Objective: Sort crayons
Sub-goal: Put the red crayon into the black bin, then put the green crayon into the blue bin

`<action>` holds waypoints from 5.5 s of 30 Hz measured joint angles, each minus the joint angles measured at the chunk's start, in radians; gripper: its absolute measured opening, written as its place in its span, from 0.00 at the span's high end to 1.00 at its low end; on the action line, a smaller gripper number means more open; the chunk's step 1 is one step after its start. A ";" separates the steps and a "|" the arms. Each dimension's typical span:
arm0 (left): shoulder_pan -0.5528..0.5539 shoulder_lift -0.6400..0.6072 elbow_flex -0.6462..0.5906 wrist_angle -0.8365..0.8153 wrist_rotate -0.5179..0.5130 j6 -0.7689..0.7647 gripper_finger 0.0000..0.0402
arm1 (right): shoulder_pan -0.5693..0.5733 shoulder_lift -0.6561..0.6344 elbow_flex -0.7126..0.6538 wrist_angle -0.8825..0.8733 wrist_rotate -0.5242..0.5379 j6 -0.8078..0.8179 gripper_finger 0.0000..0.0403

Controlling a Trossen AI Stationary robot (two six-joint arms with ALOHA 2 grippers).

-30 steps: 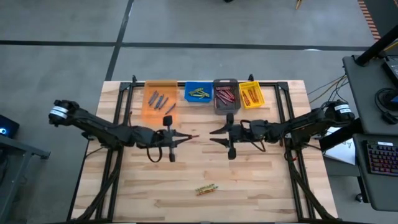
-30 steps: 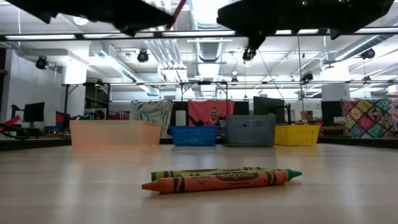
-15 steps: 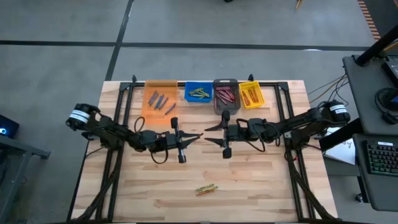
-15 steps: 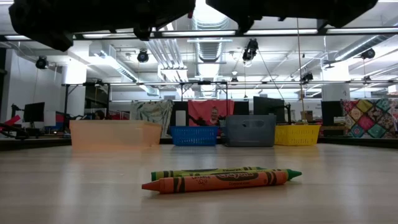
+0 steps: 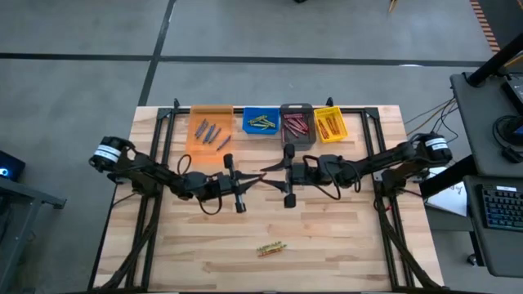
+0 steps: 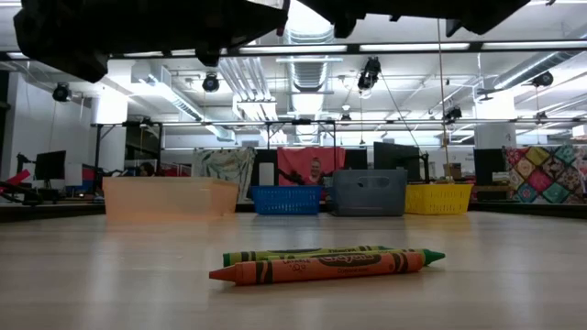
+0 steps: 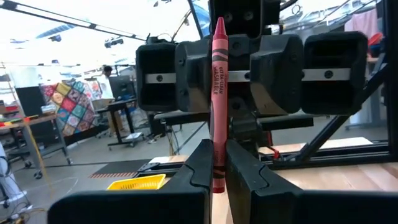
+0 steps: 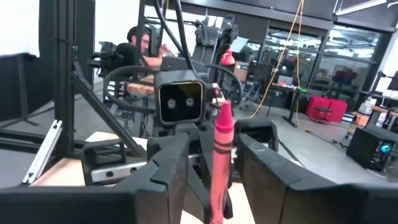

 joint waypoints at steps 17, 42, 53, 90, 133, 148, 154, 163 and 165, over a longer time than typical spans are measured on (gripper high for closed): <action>0.000 -0.003 -0.001 -0.001 -0.003 0.015 0.88 | 0.000 0.006 0.012 -0.007 0.006 0.032 0.96; 0.000 -0.005 -0.005 -0.151 -0.508 -0.015 0.56 | -0.371 -0.012 0.405 -1.255 0.299 0.244 0.97; 0.000 -0.004 -0.005 -0.203 -0.508 -0.060 0.58 | -0.642 -0.011 0.136 -0.948 0.179 0.291 0.94; -0.002 -0.069 0.002 -0.406 0.087 -0.243 0.61 | -0.392 -0.224 0.092 -1.090 -0.083 0.516 0.75; -0.345 0.452 0.421 -0.794 -0.142 -0.435 0.41 | 0.511 0.275 0.252 -1.076 0.140 1.171 0.83; -0.346 0.456 0.382 -0.807 -0.111 -0.497 0.41 | 0.513 0.364 0.348 -1.075 0.180 1.089 0.82; -0.347 0.457 0.369 -0.829 -0.154 -0.514 0.41 | 0.513 0.362 0.361 -1.070 0.189 1.088 0.82; -0.348 0.440 0.368 -0.867 -0.173 -0.511 0.41 | 0.513 0.362 0.361 -1.070 0.189 1.091 0.82; -0.348 0.420 0.368 -0.901 -0.174 -0.516 0.41 | 0.513 0.362 0.361 -1.070 0.189 1.092 0.82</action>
